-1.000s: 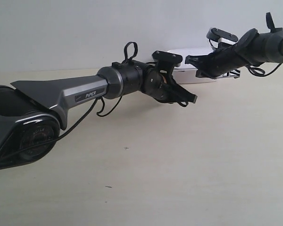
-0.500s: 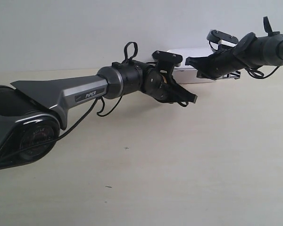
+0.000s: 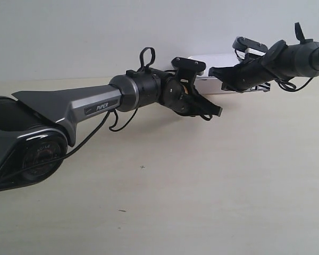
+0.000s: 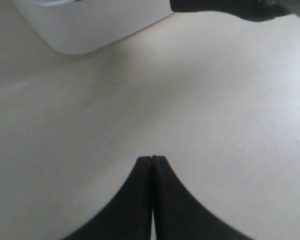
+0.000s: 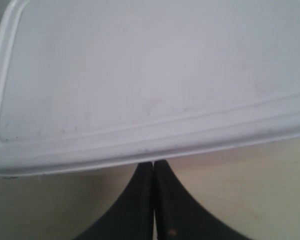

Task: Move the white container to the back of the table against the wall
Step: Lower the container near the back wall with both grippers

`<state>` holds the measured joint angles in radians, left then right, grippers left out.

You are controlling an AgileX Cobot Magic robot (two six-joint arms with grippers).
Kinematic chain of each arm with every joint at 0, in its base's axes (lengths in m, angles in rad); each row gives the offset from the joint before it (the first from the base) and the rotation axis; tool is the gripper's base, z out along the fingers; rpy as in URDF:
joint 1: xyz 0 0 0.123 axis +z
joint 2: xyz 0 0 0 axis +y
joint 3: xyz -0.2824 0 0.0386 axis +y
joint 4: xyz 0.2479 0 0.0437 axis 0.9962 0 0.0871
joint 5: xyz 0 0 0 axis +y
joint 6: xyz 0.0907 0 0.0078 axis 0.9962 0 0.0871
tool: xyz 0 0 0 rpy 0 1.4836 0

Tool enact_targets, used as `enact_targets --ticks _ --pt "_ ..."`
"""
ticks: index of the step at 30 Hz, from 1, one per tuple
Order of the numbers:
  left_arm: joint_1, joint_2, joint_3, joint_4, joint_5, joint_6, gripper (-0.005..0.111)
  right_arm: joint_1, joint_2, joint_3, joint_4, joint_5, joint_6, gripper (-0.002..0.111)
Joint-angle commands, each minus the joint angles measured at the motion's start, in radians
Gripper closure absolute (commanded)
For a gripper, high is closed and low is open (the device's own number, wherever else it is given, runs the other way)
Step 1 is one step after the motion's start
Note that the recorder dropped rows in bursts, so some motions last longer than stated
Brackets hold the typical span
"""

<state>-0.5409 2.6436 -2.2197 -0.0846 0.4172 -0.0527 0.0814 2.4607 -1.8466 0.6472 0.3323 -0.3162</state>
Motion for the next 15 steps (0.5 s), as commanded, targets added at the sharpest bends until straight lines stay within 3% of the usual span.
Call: enact_targets --ticks 1,15 --pt "0.002 -0.015 -0.008 -0.003 -0.006 0.001 0.107 0.0 -0.004 -0.011 -0.003 -0.011 0.002 0.108" --pt "-0.007 -0.017 -0.008 -0.015 0.033 0.001 0.107 0.0 -0.074 -0.009 -0.089 0.164 0.003 0.108"
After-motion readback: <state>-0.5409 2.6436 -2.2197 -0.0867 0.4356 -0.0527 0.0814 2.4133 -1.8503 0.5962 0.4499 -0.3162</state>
